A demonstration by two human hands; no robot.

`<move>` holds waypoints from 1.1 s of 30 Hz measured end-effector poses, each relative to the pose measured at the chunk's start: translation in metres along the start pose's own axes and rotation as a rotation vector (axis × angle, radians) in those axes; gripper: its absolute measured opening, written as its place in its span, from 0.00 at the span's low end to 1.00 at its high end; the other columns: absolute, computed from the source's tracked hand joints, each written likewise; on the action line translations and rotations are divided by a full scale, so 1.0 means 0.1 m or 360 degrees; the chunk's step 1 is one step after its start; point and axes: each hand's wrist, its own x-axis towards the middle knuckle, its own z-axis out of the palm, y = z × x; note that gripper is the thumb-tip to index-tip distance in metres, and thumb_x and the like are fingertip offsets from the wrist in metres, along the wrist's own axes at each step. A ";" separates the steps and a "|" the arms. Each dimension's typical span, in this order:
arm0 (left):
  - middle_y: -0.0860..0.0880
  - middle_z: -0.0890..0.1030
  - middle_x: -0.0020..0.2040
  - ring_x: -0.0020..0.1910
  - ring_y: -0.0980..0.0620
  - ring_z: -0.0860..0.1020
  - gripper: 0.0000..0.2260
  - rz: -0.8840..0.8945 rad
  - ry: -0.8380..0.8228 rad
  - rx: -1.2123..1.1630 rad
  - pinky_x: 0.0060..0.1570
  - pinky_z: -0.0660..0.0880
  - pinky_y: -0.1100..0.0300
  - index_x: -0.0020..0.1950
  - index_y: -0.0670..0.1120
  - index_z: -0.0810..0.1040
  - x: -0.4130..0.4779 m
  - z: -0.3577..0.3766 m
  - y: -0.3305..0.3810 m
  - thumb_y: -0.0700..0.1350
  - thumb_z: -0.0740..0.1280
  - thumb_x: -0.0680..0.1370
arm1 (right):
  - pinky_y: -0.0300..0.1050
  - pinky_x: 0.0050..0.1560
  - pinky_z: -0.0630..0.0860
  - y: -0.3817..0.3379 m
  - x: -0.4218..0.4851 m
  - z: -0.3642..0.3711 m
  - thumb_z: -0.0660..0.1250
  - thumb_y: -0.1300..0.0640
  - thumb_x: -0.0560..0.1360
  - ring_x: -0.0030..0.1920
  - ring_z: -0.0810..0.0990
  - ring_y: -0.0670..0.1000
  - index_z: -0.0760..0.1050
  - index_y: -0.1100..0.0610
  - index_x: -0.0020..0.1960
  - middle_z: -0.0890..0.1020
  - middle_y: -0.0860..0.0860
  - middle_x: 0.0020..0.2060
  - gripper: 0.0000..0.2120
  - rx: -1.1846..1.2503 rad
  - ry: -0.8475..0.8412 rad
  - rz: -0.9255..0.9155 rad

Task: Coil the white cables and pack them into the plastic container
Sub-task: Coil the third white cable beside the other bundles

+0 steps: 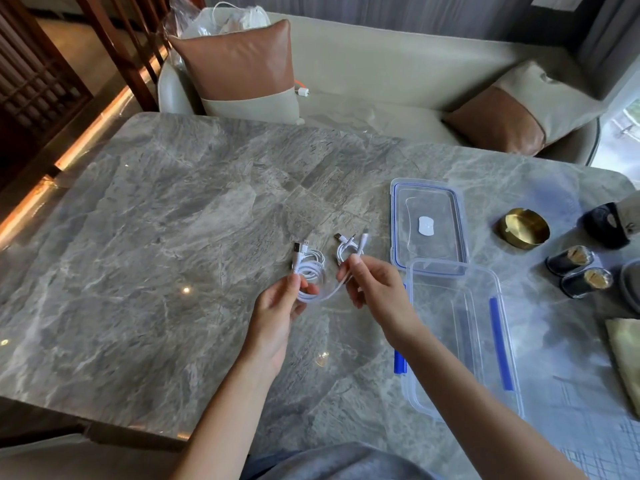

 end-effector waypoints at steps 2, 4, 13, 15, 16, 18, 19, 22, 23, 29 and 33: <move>0.55 0.82 0.33 0.39 0.59 0.79 0.19 0.0059 0.0056 0.0034 0.44 0.72 0.66 0.31 0.50 0.81 0.02 0.02 0.01 0.46 0.59 0.79 | 0.32 0.27 0.64 -0.04 -0.04 -0.03 0.58 0.54 0.80 0.24 0.66 0.43 0.77 0.54 0.32 0.70 0.44 0.20 0.19 -0.0120 -0.0229 -0.0058; 0.56 0.82 0.33 0.36 0.62 0.78 0.14 0.0131 0.0049 0.0137 0.40 0.73 0.70 0.33 0.49 0.79 0.03 0.04 -0.01 0.49 0.61 0.77 | 0.33 0.26 0.63 -0.08 -0.09 -0.03 0.58 0.53 0.80 0.23 0.65 0.44 0.76 0.54 0.30 0.69 0.45 0.19 0.21 -0.0194 -0.0400 -0.0019; 0.58 0.82 0.33 0.35 0.65 0.77 0.12 0.0471 0.0006 0.0423 0.40 0.72 0.73 0.37 0.49 0.78 0.06 0.13 -0.14 0.43 0.62 0.79 | 0.35 0.21 0.65 -0.05 -0.16 -0.12 0.61 0.51 0.79 0.21 0.69 0.46 0.76 0.57 0.31 0.73 0.50 0.21 0.20 -0.0051 -0.0399 0.0496; 0.57 0.83 0.35 0.37 0.64 0.78 0.10 0.0504 -0.0124 0.0504 0.42 0.72 0.72 0.40 0.48 0.80 0.08 0.10 -0.13 0.43 0.62 0.79 | 0.36 0.21 0.65 0.00 -0.17 -0.12 0.62 0.51 0.78 0.20 0.69 0.46 0.74 0.57 0.33 0.74 0.50 0.20 0.17 0.0015 -0.0311 0.0528; 0.57 0.83 0.36 0.38 0.63 0.78 0.09 0.0510 -0.0213 0.0557 0.43 0.72 0.71 0.41 0.49 0.81 0.09 0.08 -0.12 0.45 0.63 0.78 | 0.36 0.21 0.65 0.04 -0.18 -0.11 0.62 0.51 0.78 0.20 0.70 0.47 0.72 0.57 0.36 0.74 0.50 0.20 0.15 0.0026 -0.0269 0.0528; 0.58 0.83 0.37 0.39 0.64 0.78 0.09 0.0527 -0.0406 0.0687 0.44 0.72 0.71 0.41 0.53 0.81 0.11 0.03 -0.10 0.48 0.63 0.77 | 0.37 0.20 0.66 0.10 -0.20 -0.09 0.64 0.51 0.77 0.20 0.70 0.47 0.70 0.58 0.42 0.75 0.50 0.21 0.11 0.0000 -0.0196 0.0502; 0.58 0.83 0.38 0.40 0.64 0.78 0.08 0.0513 -0.0498 0.0727 0.45 0.73 0.70 0.42 0.54 0.81 0.11 0.02 -0.09 0.49 0.63 0.77 | 0.37 0.21 0.66 0.13 -0.20 -0.08 0.65 0.51 0.76 0.21 0.71 0.46 0.69 0.58 0.44 0.76 0.50 0.23 0.10 -0.0051 -0.0161 0.0463; 0.56 0.82 0.39 0.42 0.61 0.77 0.08 0.0462 -0.0623 0.0825 0.45 0.74 0.64 0.45 0.53 0.82 0.10 0.02 -0.10 0.53 0.64 0.76 | 0.36 0.31 0.70 0.20 -0.19 -0.07 0.67 0.52 0.74 0.28 0.73 0.42 0.69 0.53 0.50 0.76 0.45 0.32 0.10 -0.0427 -0.0056 0.0216; 0.57 0.82 0.38 0.40 0.62 0.76 0.08 0.0451 -0.0623 0.0852 0.43 0.73 0.64 0.44 0.53 0.82 0.10 0.01 -0.11 0.52 0.63 0.76 | 0.37 0.33 0.70 0.21 -0.19 -0.07 0.67 0.54 0.74 0.30 0.72 0.42 0.69 0.52 0.51 0.76 0.44 0.33 0.09 -0.0480 -0.0070 0.0139; 0.58 0.80 0.33 0.36 0.63 0.75 0.09 0.0290 -0.0552 0.0701 0.39 0.71 0.70 0.38 0.50 0.80 0.04 -0.03 -0.15 0.46 0.64 0.77 | 0.36 0.34 0.74 0.19 -0.12 -0.08 0.65 0.57 0.74 0.33 0.76 0.40 0.79 0.46 0.40 0.79 0.41 0.30 0.08 -0.0155 -0.0422 0.0345; 0.57 0.79 0.32 0.35 0.62 0.75 0.10 0.0201 -0.0537 0.0602 0.40 0.71 0.72 0.35 0.49 0.77 0.00 -0.01 -0.10 0.50 0.63 0.74 | 0.37 0.43 0.78 0.22 -0.09 -0.17 0.69 0.52 0.71 0.43 0.83 0.43 0.82 0.50 0.46 0.85 0.46 0.39 0.06 0.0142 -0.0593 0.0415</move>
